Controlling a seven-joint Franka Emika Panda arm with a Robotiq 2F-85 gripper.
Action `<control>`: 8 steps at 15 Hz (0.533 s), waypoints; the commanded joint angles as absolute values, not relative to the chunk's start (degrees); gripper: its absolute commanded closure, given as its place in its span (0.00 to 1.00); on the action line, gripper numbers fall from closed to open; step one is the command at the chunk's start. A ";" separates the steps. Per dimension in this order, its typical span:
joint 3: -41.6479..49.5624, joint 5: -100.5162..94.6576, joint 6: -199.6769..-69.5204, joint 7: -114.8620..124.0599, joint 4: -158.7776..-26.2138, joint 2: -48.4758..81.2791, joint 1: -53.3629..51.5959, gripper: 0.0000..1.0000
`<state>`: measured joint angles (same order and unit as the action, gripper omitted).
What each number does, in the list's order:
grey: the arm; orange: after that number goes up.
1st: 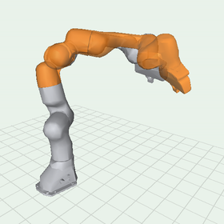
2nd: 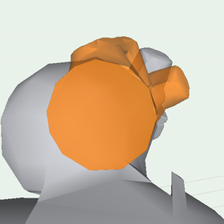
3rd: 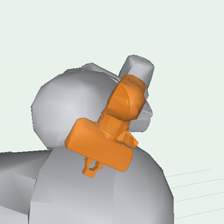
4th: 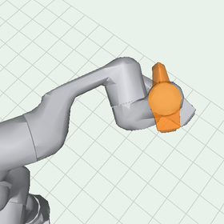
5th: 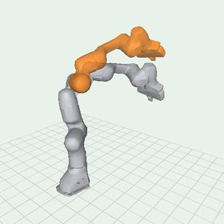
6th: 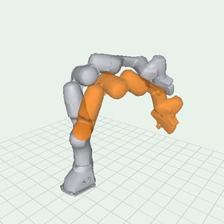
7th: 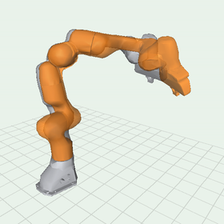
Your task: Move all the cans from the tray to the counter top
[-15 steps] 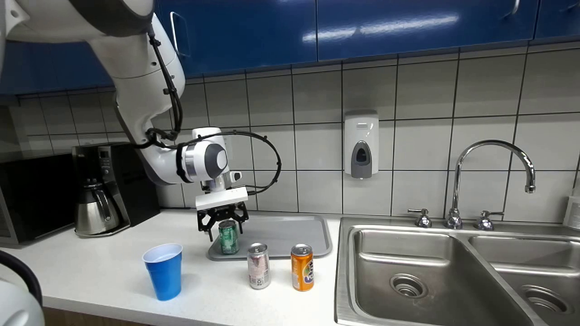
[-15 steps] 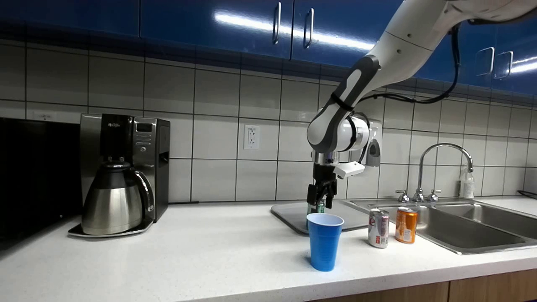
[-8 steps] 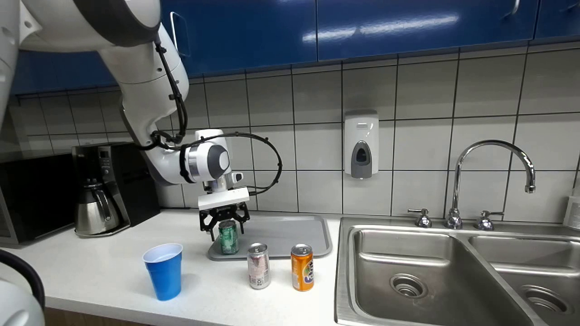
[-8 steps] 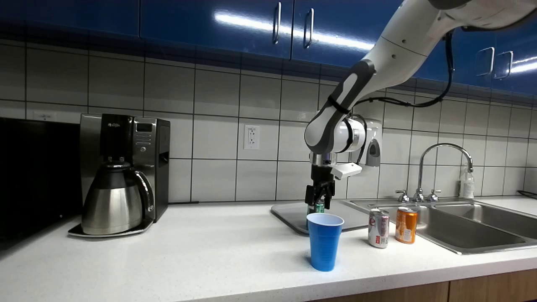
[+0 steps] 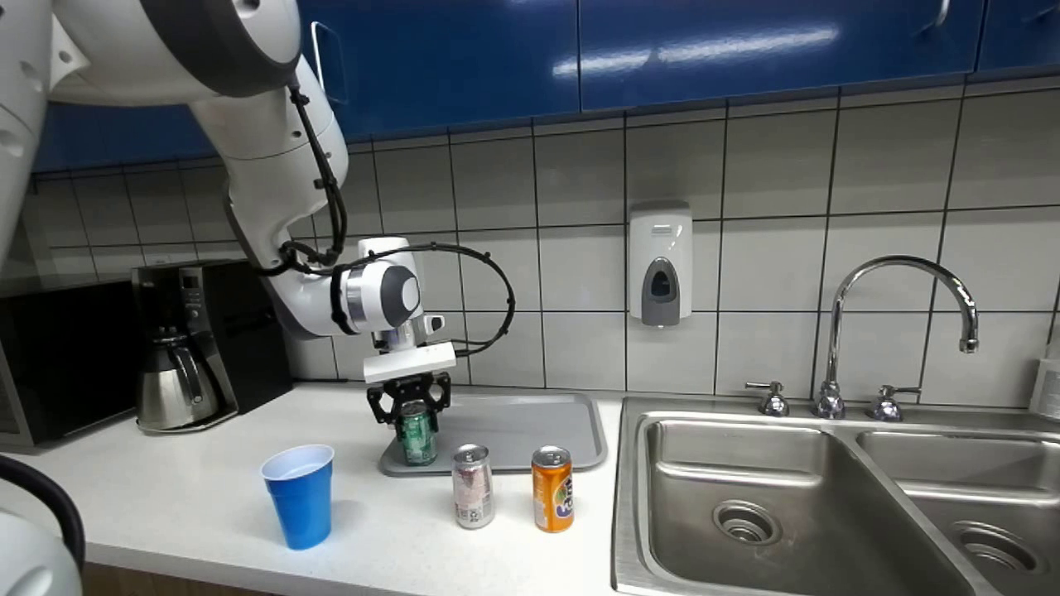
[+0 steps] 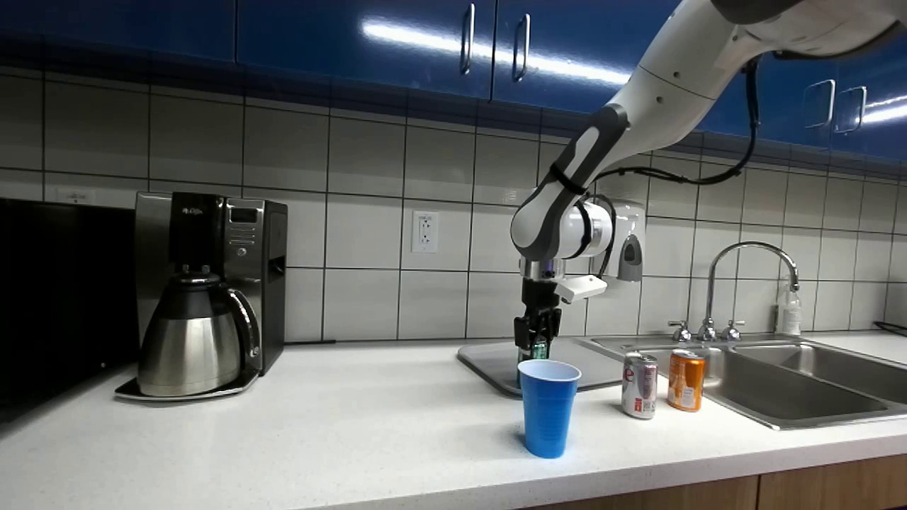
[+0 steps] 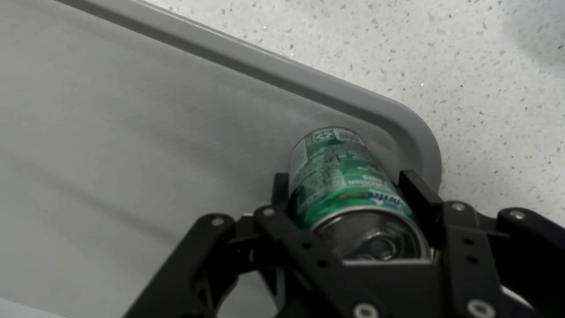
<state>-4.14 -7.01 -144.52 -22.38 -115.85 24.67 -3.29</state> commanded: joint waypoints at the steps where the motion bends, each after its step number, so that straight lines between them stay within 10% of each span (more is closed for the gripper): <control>1: -4.90 -7.61 -142.23 -21.52 -113.62 25.56 -2.87 0.62; 8: -5.71 -7.62 -144.18 -21.98 -116.40 22.88 -2.90 0.62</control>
